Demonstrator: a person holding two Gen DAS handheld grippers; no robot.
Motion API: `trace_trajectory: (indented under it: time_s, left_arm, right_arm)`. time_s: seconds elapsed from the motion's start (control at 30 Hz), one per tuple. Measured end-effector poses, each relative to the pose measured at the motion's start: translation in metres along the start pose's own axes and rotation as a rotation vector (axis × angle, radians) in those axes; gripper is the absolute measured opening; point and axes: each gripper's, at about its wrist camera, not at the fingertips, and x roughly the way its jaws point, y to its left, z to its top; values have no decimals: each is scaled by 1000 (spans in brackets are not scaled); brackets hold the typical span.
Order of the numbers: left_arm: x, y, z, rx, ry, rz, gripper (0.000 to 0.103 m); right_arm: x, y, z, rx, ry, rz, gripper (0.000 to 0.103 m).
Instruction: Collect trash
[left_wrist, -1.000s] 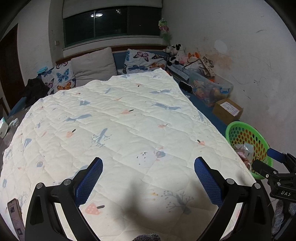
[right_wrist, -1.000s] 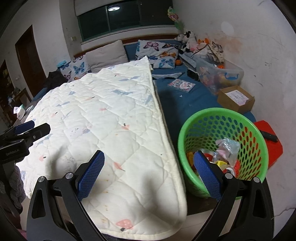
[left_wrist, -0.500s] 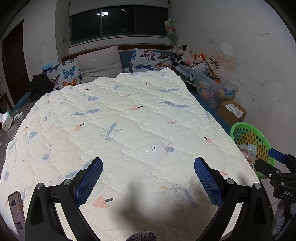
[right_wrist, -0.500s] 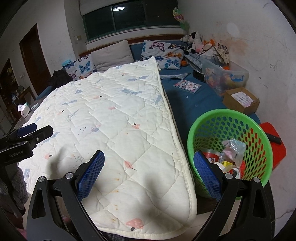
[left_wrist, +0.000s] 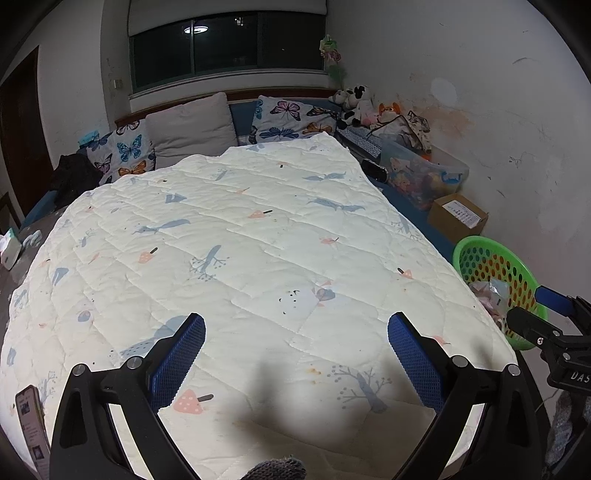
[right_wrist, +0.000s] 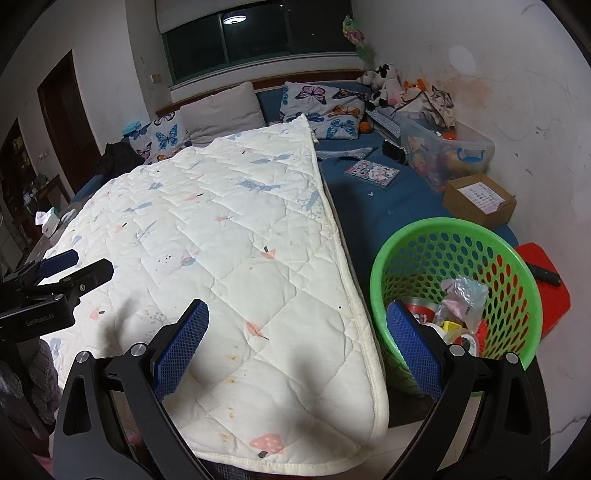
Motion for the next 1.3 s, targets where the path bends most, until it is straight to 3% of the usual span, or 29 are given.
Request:
trace_trajectory:
  time_s: [1.3]
  left_arm:
    - [1,-19,3,46,-7,-14,96]
  right_arm:
    - [-6,-18,-5,38,2,-50,96]
